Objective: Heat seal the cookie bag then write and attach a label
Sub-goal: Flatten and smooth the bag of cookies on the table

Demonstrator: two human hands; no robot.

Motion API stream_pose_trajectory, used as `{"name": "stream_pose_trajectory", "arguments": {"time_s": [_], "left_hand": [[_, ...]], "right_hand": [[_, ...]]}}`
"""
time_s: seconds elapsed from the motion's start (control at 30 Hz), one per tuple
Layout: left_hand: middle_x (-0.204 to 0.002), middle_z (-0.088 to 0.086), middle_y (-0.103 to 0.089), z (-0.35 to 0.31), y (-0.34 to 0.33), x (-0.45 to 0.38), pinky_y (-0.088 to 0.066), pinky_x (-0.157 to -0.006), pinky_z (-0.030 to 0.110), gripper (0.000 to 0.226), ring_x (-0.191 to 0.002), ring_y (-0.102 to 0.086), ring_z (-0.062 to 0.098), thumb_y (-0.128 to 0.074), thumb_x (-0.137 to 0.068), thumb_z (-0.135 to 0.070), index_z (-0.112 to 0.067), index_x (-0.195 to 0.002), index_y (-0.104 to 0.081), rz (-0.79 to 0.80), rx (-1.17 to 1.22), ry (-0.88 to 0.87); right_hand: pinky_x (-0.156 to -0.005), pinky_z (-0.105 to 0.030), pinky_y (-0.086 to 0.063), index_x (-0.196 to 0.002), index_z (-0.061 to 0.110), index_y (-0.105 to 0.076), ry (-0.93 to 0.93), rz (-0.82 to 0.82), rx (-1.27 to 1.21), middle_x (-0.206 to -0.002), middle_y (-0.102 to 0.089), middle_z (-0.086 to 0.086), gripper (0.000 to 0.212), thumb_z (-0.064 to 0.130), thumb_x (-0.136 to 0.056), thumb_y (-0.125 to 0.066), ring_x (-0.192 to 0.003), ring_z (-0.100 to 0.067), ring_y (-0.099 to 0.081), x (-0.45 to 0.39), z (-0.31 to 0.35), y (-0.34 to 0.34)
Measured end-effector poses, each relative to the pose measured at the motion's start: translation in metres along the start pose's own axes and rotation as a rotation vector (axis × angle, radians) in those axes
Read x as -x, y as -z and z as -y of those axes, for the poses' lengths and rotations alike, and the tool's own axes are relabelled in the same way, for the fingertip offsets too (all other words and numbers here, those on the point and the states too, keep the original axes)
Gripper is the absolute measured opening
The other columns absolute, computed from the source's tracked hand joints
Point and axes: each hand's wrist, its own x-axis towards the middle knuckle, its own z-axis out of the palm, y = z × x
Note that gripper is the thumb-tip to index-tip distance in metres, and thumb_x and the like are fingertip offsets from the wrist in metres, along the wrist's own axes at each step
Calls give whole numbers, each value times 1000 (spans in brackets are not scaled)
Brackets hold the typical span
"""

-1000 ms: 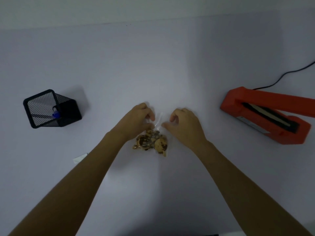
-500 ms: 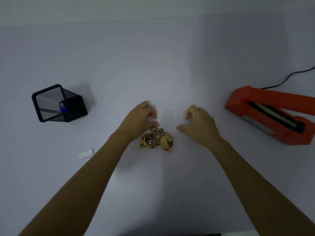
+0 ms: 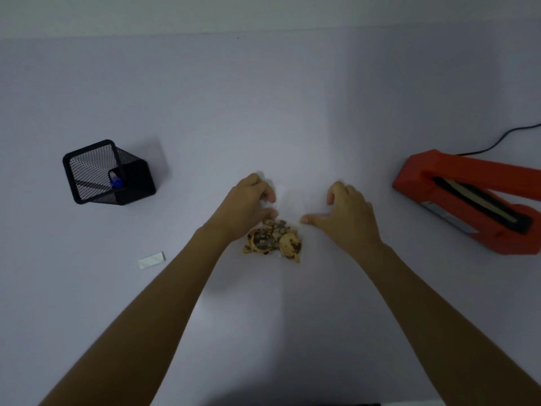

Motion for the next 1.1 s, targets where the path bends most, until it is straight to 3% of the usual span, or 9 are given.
{"name": "stream_pose_trajectory", "arguments": {"time_s": [0.17,0.33,0.5,0.63,0.7,0.8,0.87,0.93,1.1], "left_hand": [[-99,-1,-50,-1,5,-1,-42,-80,18,22,-91,-49,12,-71,-79,-10,-11,-101,-65,13,32,39],[-94,2,-57,-11,-9,-1,-47,-79,32,36,-87,-53,18,-74,-75,-42,-13,-93,-62,-93,-187,32],[-88,9,-58,14,1,19,-45,-72,32,23,-83,-53,24,-69,-83,-28,-6,-89,-62,-208,-227,-70],[-99,13,-66,20,-2,35,-51,-75,41,20,-88,-62,33,-54,-90,-16,-3,-99,-66,-283,-396,-220],[-115,14,-67,12,-10,35,-51,-90,39,29,-105,-63,30,-51,-93,-18,-3,-111,-66,-229,-397,-380],[-148,6,-43,12,-15,35,-26,-116,35,50,-138,-38,19,-26,-102,-37,-10,-139,-46,43,-430,-444],[-156,2,-26,29,-8,37,-12,-119,37,58,-146,-20,16,-12,-102,-43,-12,-147,-29,145,-531,-438],[-159,1,-15,48,0,42,-9,-120,39,60,-148,-10,15,-12,-101,-46,-13,-151,-18,195,-640,-448],[-161,3,-7,68,12,47,-11,-120,43,66,-149,-4,21,-16,-99,-52,-14,-152,-9,218,-731,-445]], "right_hand": [[-72,-38,-42,-81,19,-42,-10,40,-3,-83,-51,1,61,61,-56,-80,-78,-20,-49,-4,1,0],[-70,-34,-37,-83,19,-43,-18,86,26,-84,-48,3,60,61,-59,-79,-79,-20,-47,-6,3,5],[-69,-34,-36,-83,20,-43,-27,86,27,-83,-47,4,59,60,-58,-79,-79,-20,-48,-7,3,5],[-69,-35,-37,-83,20,-44,-38,87,34,-85,-50,3,60,62,-57,-79,-80,-20,-49,-7,4,5],[-69,-35,-36,-84,20,-44,-40,89,45,-85,-50,3,61,63,-57,-78,-79,-19,-48,-8,5,6],[-69,-35,-37,-83,20,-43,-43,84,53,-84,-50,3,61,63,-57,-78,-78,-19,-49,-7,5,6],[-69,-36,-39,-83,20,-43,-44,87,56,-85,-50,3,61,62,-57,-78,-79,-20,-49,-7,5,7],[-69,-35,-38,-84,20,-44,-41,89,60,-85,-50,2,60,61,-58,-79,-79,-20,-49,-7,5,8],[-68,-34,-37,-84,19,-43,-36,84,58,-85,-50,2,59,59,-59,-79,-78,-20,-49,-7,6,7]]}}
